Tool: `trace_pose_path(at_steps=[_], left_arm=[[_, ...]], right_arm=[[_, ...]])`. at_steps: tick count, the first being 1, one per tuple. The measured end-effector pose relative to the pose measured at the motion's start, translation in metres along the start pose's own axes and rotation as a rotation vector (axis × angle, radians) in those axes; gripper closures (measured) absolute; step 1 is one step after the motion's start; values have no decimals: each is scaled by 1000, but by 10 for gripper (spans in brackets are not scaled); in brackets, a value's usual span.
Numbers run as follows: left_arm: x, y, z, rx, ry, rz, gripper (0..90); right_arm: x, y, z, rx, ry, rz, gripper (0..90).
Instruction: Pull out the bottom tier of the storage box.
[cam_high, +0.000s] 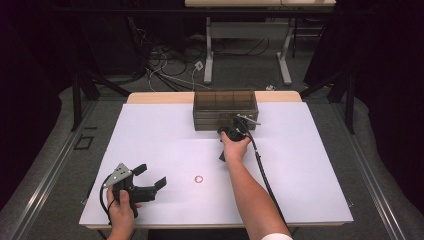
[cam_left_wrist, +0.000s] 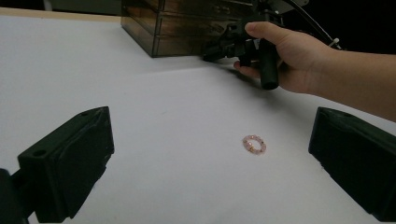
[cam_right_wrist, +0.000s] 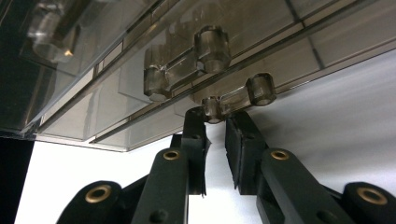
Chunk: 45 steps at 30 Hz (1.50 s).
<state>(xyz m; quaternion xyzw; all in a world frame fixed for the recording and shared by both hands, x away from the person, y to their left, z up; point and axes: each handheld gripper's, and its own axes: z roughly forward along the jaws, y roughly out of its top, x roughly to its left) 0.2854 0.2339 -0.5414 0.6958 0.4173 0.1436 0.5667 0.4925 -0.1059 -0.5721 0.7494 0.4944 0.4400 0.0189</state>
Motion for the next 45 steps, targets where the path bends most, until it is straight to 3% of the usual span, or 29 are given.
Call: trace_pose_path(at_steps=[7,45], left_arm=[[1,0,-1,1,3,-5,3],[1,0,1,4,6,-4,3]], right_arm=[[1,0,1,1,-5,28,800],[-4,-5,-5,26,27,36,817]])
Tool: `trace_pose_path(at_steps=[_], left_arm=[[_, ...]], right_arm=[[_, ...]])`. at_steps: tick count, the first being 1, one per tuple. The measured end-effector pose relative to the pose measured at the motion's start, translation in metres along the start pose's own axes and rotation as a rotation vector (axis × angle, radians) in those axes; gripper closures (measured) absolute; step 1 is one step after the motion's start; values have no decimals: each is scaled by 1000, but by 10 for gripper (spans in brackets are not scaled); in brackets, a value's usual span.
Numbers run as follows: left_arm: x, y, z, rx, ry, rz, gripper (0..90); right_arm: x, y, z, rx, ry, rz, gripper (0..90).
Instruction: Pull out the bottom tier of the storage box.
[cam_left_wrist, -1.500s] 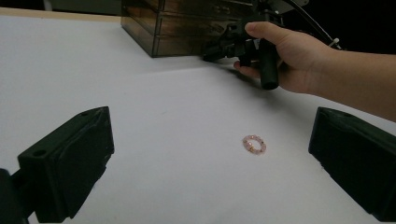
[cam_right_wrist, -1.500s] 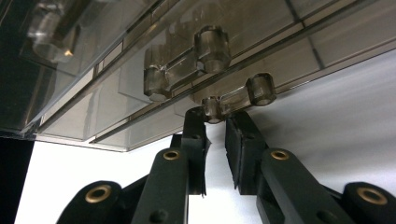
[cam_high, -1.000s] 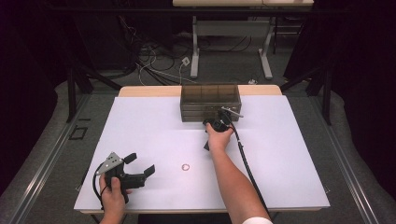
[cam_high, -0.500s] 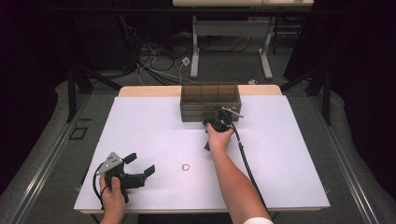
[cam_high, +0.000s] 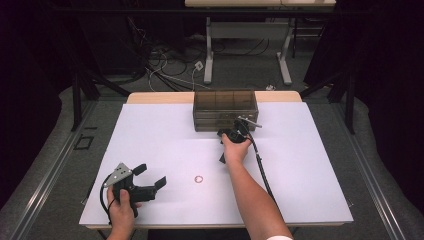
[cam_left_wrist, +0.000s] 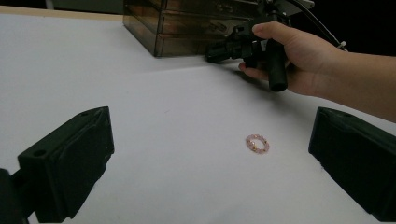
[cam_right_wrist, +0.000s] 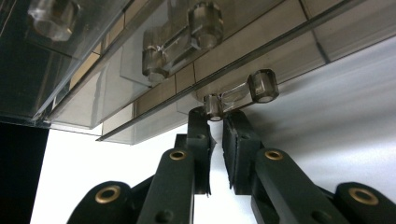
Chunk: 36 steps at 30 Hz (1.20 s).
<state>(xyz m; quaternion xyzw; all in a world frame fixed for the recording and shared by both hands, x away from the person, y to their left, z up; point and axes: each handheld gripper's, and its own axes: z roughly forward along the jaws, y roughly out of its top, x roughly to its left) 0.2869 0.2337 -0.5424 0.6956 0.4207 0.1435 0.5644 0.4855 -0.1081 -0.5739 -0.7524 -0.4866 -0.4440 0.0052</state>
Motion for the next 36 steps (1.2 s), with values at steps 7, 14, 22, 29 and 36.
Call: trace_pose_path(at_steps=[7,14,22,29,36], left_arm=[[0,0,1,8,-2,6,3],[-1,0,2,1,1,4,3],[0,0,2,5,0,3,3],[-1,-1,3,2,2,2,3],[-1,0,2,11,1,10,3]], right_arm=[[-1,-3,-3,-1,10,11,818],[-3,-5,-5,10,18,0,819],[-3,-7,-7,7,23,9,818],[-5,-9,-8,0,24,4,819],[-6,-11,-11,6,24,-5,819]])
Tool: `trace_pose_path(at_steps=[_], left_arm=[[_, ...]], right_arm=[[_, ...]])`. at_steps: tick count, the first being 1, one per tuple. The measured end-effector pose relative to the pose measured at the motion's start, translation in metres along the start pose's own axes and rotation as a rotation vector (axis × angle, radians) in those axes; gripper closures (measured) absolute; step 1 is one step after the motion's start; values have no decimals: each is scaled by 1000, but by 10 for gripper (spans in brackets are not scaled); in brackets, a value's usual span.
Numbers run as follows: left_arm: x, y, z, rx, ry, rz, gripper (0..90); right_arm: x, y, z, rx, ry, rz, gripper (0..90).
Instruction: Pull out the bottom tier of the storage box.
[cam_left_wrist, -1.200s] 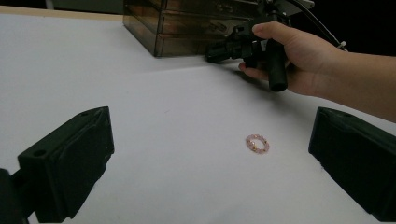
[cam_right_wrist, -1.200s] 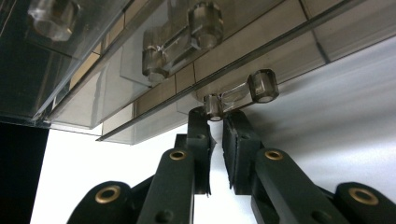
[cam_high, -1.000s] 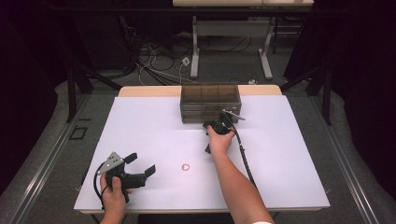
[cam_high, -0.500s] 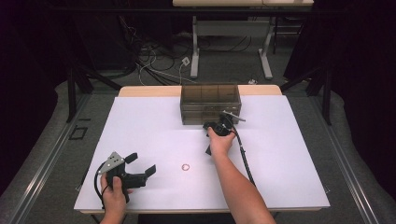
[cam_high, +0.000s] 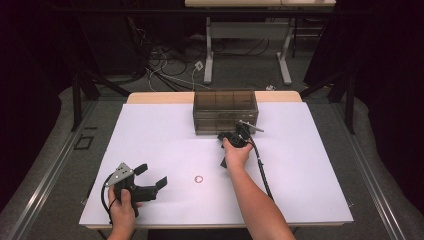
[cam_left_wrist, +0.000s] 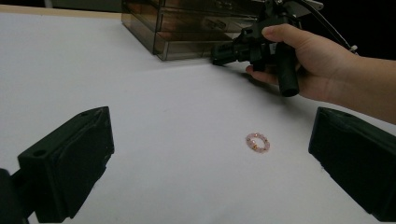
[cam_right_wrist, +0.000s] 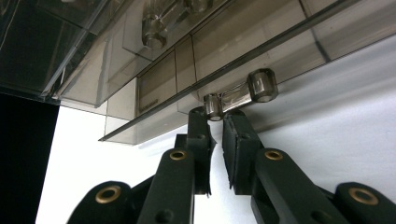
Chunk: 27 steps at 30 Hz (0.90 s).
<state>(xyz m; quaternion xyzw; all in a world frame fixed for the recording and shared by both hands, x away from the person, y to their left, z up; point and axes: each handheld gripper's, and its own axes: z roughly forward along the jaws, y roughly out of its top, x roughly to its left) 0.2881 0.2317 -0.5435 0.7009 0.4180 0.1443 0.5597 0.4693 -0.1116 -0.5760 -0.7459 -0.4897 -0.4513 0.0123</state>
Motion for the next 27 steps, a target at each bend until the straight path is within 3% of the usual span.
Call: trace_pose_path(at_steps=[1,3,8,9,10,15,17,19,27], left_arm=[[0,0,0,0,0,0,3],[1,0,0,7,-4,5,3],[0,0,1,-1,0,2,3],[0,0,1,-1,0,3,3],[0,0,1,0,0,4,3],[0,1,0,-4,1,2,3],[0,1,0,-3,1,1,3],[0,0,1,-2,0,0,3],[0,0,1,-6,0,-7,3]], right_arm=[[1,0,0,-3,2,20,819],[0,-2,-1,-1,10,1,819],[0,-4,-3,3,8,16,819],[1,-5,-1,-36,4,33,819],[0,-4,-4,7,8,15,818],[-1,-6,-5,4,14,11,819],[0,-7,-6,11,16,33,819],[-1,-8,-6,5,16,9,819],[0,-10,-8,10,9,16,820]])
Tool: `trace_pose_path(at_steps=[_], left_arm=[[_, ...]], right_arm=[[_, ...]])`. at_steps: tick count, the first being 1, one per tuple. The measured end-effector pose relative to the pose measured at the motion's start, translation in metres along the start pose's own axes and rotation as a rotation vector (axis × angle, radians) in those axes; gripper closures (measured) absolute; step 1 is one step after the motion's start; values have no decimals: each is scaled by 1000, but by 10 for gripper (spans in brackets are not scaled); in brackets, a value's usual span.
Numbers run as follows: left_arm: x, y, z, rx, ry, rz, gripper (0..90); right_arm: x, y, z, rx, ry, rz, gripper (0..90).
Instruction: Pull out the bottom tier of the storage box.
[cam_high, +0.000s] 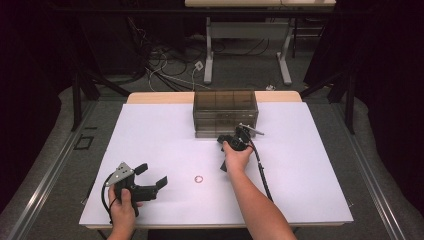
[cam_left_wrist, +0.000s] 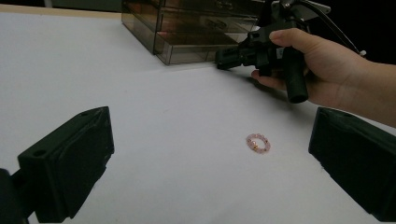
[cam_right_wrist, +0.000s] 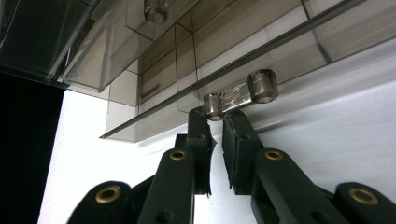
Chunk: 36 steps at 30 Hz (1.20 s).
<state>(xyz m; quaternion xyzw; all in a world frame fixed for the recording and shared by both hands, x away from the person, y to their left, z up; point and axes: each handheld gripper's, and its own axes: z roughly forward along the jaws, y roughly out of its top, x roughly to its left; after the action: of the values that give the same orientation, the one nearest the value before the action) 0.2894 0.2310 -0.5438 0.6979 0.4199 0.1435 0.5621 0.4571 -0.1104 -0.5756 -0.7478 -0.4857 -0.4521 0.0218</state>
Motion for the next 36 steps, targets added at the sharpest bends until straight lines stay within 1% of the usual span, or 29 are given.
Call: trace_pose_path(at_steps=[1,2,3,4,5,6,8,9,10,12,13,14,15,16,17,19,20,21,22,24,26,27,28,31,32,33,34,35,36], left_arm=[[0,0,0,7,-3,1,3],[0,0,0,1,1,0,3],[0,0,0,2,0,0,3],[0,0,0,2,0,0,3],[0,0,0,3,0,0,3],[0,0,0,6,-2,-1,3],[0,0,0,11,-3,4,3],[1,0,-1,19,-5,4,3],[0,0,1,2,0,-3,3],[1,0,0,14,-5,1,3],[1,0,0,12,-4,3,3],[1,0,0,13,-5,2,3],[1,0,0,13,-5,2,3],[1,0,0,13,-6,2,3],[1,0,0,13,-5,1,3],[1,0,0,10,-4,1,3],[1,0,0,11,-4,1,3],[1,0,0,12,-3,1,3],[1,0,0,11,-4,2,3],[1,0,0,10,-3,2,3],[1,0,0,8,-1,-4,3],[1,0,-1,17,-3,1,3],[2,0,-1,16,-3,3,3],[1,0,-1,15,0,-1,3],[1,0,-1,17,1,3,3],[2,0,-1,20,-1,3,3],[2,0,-1,20,0,3,3],[1,0,-1,21,0,2,3],[1,0,0,11,1,-2,3]], right_arm=[[0,0,0,1,7,1,819],[0,-1,-1,1,-1,-1,819],[-2,-1,-1,-3,-2,-23,819],[-2,-1,-1,-2,-1,-25,819],[-1,-2,-1,-8,7,-9,819],[-1,-2,-2,8,1,-10,819],[-2,-2,-2,4,2,-19,819],[-4,-2,-4,35,9,-35,819],[-3,-3,-2,6,15,-25,819],[-4,-3,-2,4,21,-23,820],[-3,-3,-2,-3,20,-13,819],[-3,-4,-4,12,21,-11,819],[-3,-4,-4,12,21,-11,819],[-4,-4,-4,10,16,-29,819],[-4,-4,-4,6,23,-18,819],[-4,-4,-4,14,26,-12,819],[-5,-3,-4,17,22,-20,819],[-5,-2,-3,18,23,-10,818],[-5,-2,-3,21,32,-14,817],[-5,-2,-4,28,38,0,814],[-6,-1,-4,30,31,-5,800],[-6,-1,-4,22,41,-9,787],[-6,-1,-4,32,38,-15,779],[-5,-2,-6,34,43,-45,754],[-5,-2,-7,35,42,-54,750],[-4,-2,-7,33,44,-46,740],[-4,-2,-8,38,39,-57,726],[-4,-2,-8,34,39,-61,715],[-2,-2,-9,31,38,-57,708]])
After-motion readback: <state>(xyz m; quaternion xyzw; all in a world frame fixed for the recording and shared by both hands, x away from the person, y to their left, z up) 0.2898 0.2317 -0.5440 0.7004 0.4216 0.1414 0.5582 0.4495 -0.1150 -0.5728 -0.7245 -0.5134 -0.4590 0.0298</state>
